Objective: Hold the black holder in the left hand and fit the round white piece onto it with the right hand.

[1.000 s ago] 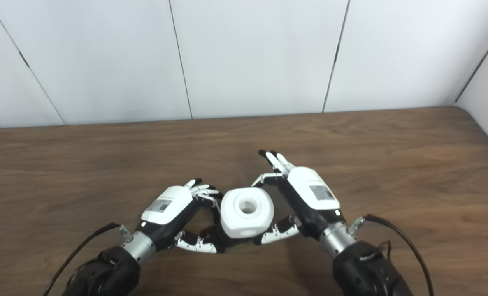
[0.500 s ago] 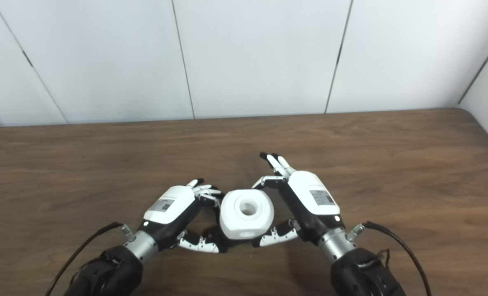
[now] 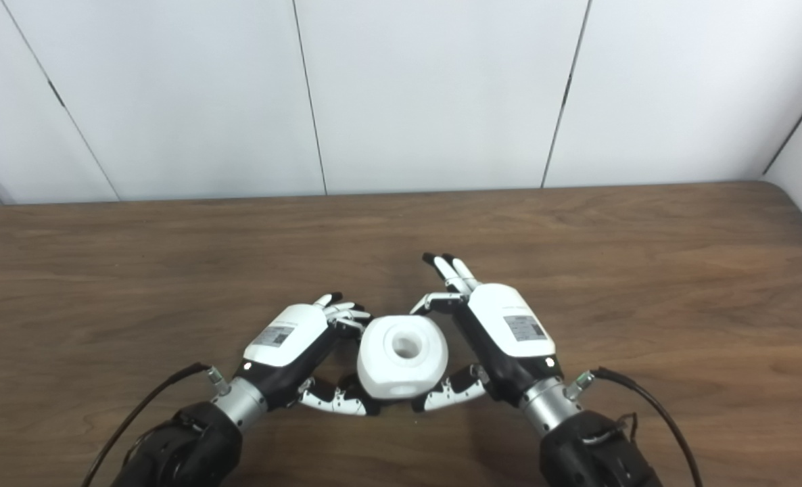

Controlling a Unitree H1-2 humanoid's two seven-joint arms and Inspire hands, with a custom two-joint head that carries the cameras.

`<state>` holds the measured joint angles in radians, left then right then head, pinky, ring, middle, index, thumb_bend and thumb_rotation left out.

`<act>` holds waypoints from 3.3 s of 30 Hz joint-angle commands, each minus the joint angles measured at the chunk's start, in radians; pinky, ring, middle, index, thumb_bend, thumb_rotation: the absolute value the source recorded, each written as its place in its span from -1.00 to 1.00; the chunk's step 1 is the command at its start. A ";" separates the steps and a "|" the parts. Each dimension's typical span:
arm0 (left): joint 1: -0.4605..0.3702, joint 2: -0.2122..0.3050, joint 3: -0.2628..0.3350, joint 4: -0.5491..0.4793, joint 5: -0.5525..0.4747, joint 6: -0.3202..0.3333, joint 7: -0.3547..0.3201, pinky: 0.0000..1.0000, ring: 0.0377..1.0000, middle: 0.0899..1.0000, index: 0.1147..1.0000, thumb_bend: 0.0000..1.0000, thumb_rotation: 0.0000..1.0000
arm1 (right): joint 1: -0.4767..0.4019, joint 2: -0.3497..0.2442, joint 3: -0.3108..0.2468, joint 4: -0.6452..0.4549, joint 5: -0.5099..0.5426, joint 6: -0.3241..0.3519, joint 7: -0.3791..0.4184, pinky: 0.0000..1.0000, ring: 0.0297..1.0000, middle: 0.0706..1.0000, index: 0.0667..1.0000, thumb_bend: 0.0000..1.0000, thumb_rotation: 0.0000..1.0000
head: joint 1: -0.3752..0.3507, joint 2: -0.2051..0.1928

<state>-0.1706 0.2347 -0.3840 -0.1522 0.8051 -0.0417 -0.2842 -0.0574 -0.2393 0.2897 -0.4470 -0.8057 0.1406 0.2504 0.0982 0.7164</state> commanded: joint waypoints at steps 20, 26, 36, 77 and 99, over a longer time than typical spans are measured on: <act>-0.006 -0.026 -0.004 -0.061 0.011 0.007 0.016 1.00 0.80 0.62 -0.17 0.03 -0.90 | -0.014 0.004 0.007 -0.056 -0.076 -0.002 0.063 0.69 1.00 0.95 -0.11 0.02 -0.72 | -0.010 0.021; -0.004 -0.026 -0.005 -0.072 0.016 0.009 0.012 1.00 0.80 0.61 -0.17 0.03 -0.90 | -0.022 0.004 0.006 -0.072 -0.104 0.011 0.113 0.72 1.00 0.93 -0.11 0.02 -0.72 | -0.016 0.028; -0.002 -0.029 -0.005 -0.073 0.015 0.013 0.009 1.00 0.79 0.61 -0.17 0.03 -0.90 | -0.025 -0.002 -0.004 -0.100 -0.130 0.008 0.173 0.65 1.00 0.90 -0.11 0.02 -0.72 | -0.020 0.030; -0.008 -0.034 -0.003 -0.062 0.016 0.017 0.012 1.00 0.80 0.61 -0.17 0.03 -0.90 | 0.028 0.019 -0.022 -0.085 -0.158 -0.032 0.104 0.65 0.98 0.89 -0.11 0.02 -0.72 | -0.026 0.024; -0.008 -0.034 -0.003 -0.051 0.018 0.005 0.026 1.00 0.78 0.60 -0.17 0.03 -0.90 | 0.024 0.016 -0.033 -0.093 -0.125 -0.022 0.147 0.67 1.00 0.95 -0.09 0.02 -0.69 | -0.024 0.020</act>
<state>-0.1501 0.2037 -0.3958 -0.1869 0.8253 -0.0226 -0.2896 -0.0240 -0.2175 0.2612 -0.5159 -0.9342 0.1196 0.3825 0.0736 0.7363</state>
